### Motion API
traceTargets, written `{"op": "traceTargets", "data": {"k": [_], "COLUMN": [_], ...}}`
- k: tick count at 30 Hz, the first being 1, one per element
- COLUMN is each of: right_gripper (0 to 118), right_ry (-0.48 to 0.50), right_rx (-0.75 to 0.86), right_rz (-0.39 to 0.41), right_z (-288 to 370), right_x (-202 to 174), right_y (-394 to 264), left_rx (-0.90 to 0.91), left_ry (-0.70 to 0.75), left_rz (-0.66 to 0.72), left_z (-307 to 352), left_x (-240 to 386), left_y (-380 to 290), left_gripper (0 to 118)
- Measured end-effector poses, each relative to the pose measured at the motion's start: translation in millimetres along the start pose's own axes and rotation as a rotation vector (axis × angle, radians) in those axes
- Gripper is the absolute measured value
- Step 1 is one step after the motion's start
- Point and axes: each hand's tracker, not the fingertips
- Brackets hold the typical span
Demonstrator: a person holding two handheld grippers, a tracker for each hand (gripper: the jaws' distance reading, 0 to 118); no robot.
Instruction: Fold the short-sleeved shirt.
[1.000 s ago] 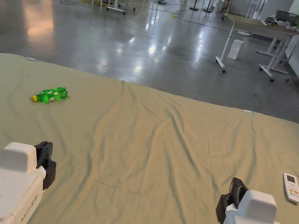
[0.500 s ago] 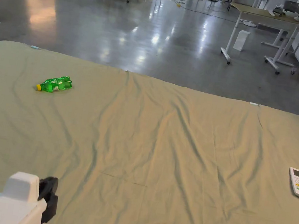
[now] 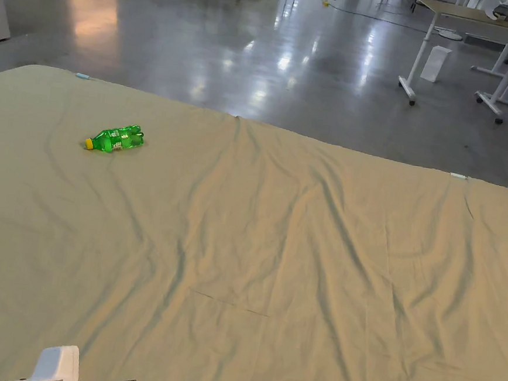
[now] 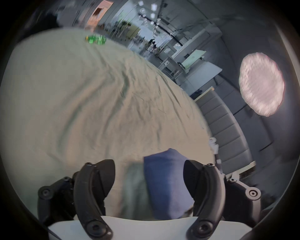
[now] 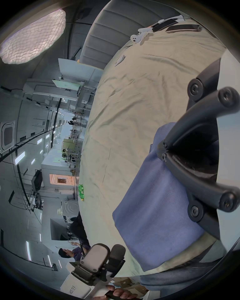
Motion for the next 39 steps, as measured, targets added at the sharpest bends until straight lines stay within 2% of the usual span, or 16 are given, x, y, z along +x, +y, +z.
{"op": "traceTargets", "data": {"k": [3,6,9,12,13,14,16,18,20,24,27,31,34,36,39], "right_gripper": [0,0,0,0,0,0,0,0,0,0,0,0,0,0,0], "right_ry": [0.0,0.001,0.003,0.005,0.005,0.005,0.009,0.019,0.014,-0.014,-0.056,-0.057,-0.02,-0.031,-0.045], "right_rx": [0.001,0.002,0.001,-0.001,-0.001,-0.002,-0.002,0.004,0.008,0.008,0.004,0.001,0.004,0.029,0.083], "right_rz": [0.01,0.008,0.009,0.005,0.005,0.002,-0.009,-0.014,0.002,-0.002,0.001,0.009,-0.046,-0.03,-0.068], "right_z": [1,1,1,1,1,1,1,2,2,3,1,1,8,15,22], "right_x": [0,-1,0,1,1,2,4,6,5,5,6,6,14,18,33], "right_y": [0,-1,-1,-1,-1,-1,-1,-2,-1,-3,-4,-3,9,23,46], "left_rx": [-0.116,-0.255,-0.413,-0.384,-0.377,-0.377,-0.368,-0.371,-0.371,-0.353,-0.336,-0.33,-0.327,-0.321,-0.291], "left_ry": [-0.134,-0.214,-0.213,-0.285,-0.276,-0.269,-0.235,-0.221,-0.256,-0.293,-0.322,-0.318,-0.321,-0.33,-0.312], "left_rz": [0.132,0.113,0.124,0.093,0.099,0.101,0.092,0.103,0.161,0.159,0.137,0.139,0.142,0.14,0.11], "left_z": [-21,-46,-74,-84,-86,-88,-87,-87,-85,-82,-75,-71,-64,-54,-34], "left_x": [-11,-20,-20,-14,-13,-13,-10,-19,-23,-26,-20,-7,-4,-13,-21], "left_y": [5,3,-8,-12,-12,-13,-13,-12,-13,-12,-9,-11,-5,8,33], "left_gripper": [94,94,94,93,90,82,54,52,43,33,28,27,26,26,26]}}
